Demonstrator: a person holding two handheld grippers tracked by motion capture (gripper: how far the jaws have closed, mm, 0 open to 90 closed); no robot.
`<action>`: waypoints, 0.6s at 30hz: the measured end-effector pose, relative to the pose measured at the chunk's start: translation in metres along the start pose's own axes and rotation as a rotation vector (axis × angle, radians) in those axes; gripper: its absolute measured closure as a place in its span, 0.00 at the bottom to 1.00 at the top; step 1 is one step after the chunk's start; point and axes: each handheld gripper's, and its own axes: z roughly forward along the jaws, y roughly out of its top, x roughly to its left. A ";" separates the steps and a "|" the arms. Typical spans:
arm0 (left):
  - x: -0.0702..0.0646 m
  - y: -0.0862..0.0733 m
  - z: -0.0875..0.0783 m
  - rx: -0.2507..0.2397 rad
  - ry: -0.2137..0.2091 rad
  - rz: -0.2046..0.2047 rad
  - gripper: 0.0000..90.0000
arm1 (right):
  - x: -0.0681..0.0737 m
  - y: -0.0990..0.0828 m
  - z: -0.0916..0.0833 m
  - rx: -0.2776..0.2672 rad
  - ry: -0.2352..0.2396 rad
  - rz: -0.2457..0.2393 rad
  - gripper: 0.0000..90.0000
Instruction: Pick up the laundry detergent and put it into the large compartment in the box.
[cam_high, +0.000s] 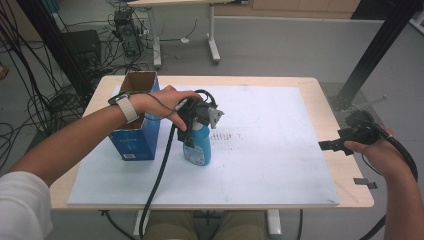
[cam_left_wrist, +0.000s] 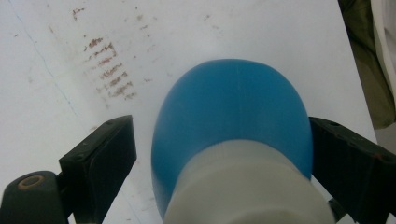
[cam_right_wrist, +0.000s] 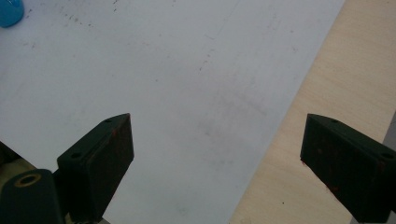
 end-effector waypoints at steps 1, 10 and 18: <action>0.000 0.001 0.001 0.004 0.001 0.001 0.12 | 0.000 0.000 0.000 0.000 0.000 0.000 0.11; -0.002 0.003 0.005 0.008 0.012 0.006 0.16 | 0.002 0.000 -0.003 -0.004 -0.010 0.002 0.11; -0.003 0.003 0.006 0.009 0.017 0.015 0.23 | 0.001 -0.001 -0.003 -0.003 -0.011 0.006 0.11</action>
